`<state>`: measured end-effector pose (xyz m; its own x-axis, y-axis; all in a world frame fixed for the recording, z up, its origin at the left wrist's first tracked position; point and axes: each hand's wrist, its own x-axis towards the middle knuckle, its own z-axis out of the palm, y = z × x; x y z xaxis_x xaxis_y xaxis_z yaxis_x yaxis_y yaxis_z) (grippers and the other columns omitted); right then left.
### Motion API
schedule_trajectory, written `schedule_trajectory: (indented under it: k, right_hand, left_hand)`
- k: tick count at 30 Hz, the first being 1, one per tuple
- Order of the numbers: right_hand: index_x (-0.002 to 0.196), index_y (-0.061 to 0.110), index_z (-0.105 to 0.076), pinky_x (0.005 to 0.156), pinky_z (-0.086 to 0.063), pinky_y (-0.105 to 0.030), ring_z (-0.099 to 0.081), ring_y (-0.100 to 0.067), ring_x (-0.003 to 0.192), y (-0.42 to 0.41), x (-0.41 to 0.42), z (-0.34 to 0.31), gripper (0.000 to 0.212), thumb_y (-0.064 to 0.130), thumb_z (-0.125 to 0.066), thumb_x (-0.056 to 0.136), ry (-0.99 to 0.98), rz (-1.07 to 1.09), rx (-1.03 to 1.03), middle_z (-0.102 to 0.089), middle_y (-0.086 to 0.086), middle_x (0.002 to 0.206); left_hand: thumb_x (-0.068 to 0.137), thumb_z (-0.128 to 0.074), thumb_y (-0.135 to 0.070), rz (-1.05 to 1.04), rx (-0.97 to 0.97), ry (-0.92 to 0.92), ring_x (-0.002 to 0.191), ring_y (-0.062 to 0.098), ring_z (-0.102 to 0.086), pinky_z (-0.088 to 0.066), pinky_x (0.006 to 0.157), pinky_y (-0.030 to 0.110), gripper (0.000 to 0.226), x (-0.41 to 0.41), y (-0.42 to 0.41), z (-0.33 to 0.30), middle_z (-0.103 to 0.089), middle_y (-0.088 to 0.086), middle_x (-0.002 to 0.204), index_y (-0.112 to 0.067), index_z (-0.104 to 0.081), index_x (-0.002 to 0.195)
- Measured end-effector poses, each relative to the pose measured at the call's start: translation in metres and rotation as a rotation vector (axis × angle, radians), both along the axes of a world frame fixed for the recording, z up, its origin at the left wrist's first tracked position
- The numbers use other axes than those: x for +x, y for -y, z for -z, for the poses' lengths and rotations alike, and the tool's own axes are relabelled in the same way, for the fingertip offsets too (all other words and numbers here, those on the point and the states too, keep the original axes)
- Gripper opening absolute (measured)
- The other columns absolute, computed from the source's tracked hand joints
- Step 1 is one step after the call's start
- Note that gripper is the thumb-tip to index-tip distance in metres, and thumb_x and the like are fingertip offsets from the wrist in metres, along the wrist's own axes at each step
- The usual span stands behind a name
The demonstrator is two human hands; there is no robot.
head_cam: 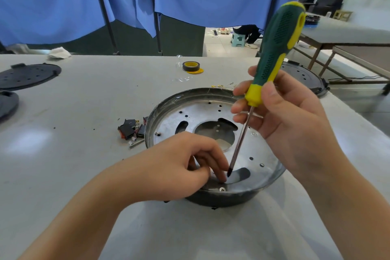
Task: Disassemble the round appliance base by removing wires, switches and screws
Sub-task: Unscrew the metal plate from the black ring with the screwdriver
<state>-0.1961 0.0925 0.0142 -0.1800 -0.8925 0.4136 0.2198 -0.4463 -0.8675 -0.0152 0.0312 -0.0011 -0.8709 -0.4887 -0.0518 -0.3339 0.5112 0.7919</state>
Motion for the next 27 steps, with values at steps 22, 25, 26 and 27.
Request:
schedule_trajectory:
  k: [22,25,26,27]
  right_hand:
    - [0.109,0.008,-0.054,0.068,-0.056,-0.03,-0.069,-0.02,0.072,-0.003,0.013,0.008,0.023,0.015,-0.054,0.087,-0.146,-0.076,0.028,-0.07,-0.004,0.088]
    - [0.102,0.008,-0.054,0.067,-0.056,-0.031,-0.069,-0.022,0.071,-0.005,0.013,0.005,0.029,0.018,-0.066,0.078,-0.169,-0.093,-0.005,-0.069,-0.003,0.087]
    - [0.1,0.007,-0.053,0.066,-0.056,-0.031,-0.068,-0.022,0.072,-0.005,0.013,0.003,0.032,0.017,-0.071,0.075,-0.183,-0.094,-0.01,-0.069,-0.003,0.086]
    - [0.098,0.005,-0.052,0.065,-0.055,-0.032,-0.068,-0.023,0.073,-0.005,0.012,0.003,0.036,0.016,-0.076,0.073,-0.193,-0.092,-0.01,-0.068,-0.004,0.086]
  left_hand:
    - [0.073,-0.043,-0.011,-0.013,0.051,0.05,0.087,0.012,-0.068,-0.056,0.082,0.04,0.041,-0.001,-0.001,-0.003,-0.072,-0.017,0.088,-0.031,-0.065,0.102]
    - [0.074,-0.043,-0.009,-0.019,0.041,0.02,0.086,0.023,-0.067,-0.055,0.081,0.047,0.039,-0.001,-0.003,-0.005,-0.073,-0.016,0.089,-0.029,-0.066,0.099]
    - [0.075,-0.044,-0.008,-0.018,0.033,0.003,0.085,0.025,-0.067,-0.054,0.08,0.048,0.038,-0.001,-0.004,-0.005,-0.073,-0.015,0.089,-0.028,-0.067,0.098]
    - [0.077,-0.046,-0.006,-0.019,0.022,-0.017,0.085,0.022,-0.067,-0.054,0.081,0.045,0.037,-0.001,-0.004,-0.006,-0.073,-0.015,0.09,-0.028,-0.068,0.098]
